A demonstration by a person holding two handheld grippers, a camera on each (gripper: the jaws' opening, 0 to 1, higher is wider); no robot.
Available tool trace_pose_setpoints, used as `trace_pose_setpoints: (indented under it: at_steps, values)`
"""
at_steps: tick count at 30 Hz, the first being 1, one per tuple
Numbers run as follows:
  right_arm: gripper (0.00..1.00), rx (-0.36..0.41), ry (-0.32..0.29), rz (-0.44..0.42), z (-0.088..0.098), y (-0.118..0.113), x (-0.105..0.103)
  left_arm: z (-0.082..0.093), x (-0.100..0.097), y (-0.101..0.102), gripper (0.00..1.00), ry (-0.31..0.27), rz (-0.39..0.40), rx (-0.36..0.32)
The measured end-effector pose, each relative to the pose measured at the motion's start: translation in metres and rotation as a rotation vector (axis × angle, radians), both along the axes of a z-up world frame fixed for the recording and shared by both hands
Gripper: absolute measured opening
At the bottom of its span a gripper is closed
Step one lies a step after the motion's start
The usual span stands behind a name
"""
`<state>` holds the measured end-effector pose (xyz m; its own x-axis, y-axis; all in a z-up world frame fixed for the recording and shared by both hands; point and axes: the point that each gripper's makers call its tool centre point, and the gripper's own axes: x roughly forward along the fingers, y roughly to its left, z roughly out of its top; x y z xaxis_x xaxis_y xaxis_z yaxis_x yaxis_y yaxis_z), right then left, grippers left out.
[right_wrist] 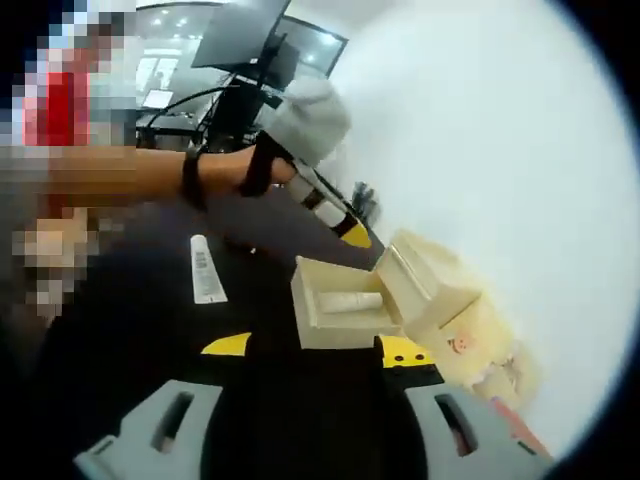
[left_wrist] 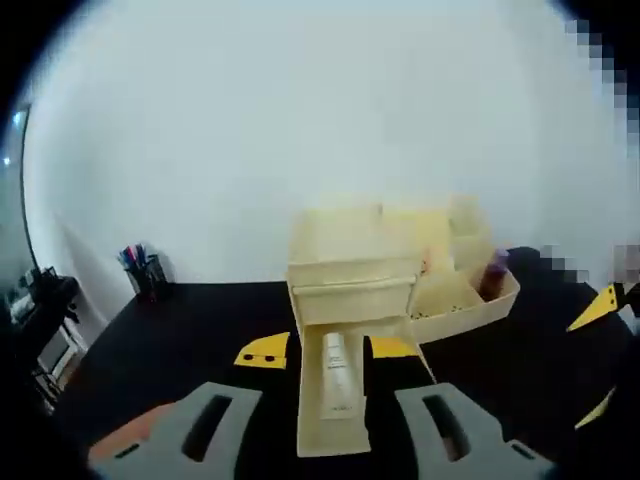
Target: Open the drawer, pick up the cosmetic bottles from the table one by one, place them into the drawer, release the gripper, close the drawer, and move the gripper away
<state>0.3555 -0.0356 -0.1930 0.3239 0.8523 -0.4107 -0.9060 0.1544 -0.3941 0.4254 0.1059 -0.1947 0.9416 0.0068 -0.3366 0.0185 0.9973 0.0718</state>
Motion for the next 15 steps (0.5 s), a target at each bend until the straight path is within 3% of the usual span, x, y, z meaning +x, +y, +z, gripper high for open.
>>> trace_pose_setpoints:
  at_steps: [5,9,15]
  values:
    - [0.45,0.050,0.009,0.067,0.006,0.013,-0.023,0.020,-0.017,0.022,0.25,-0.033,-0.010,0.034]
    - [0.42,0.054,-0.012,0.087,0.006,0.021,-0.033,0.026,-0.036,0.031,0.26,-0.048,-0.007,0.048]
    - [0.44,0.046,-0.015,0.116,0.003,0.027,-0.046,0.035,-0.057,0.040,0.30,-0.057,-0.029,0.000]
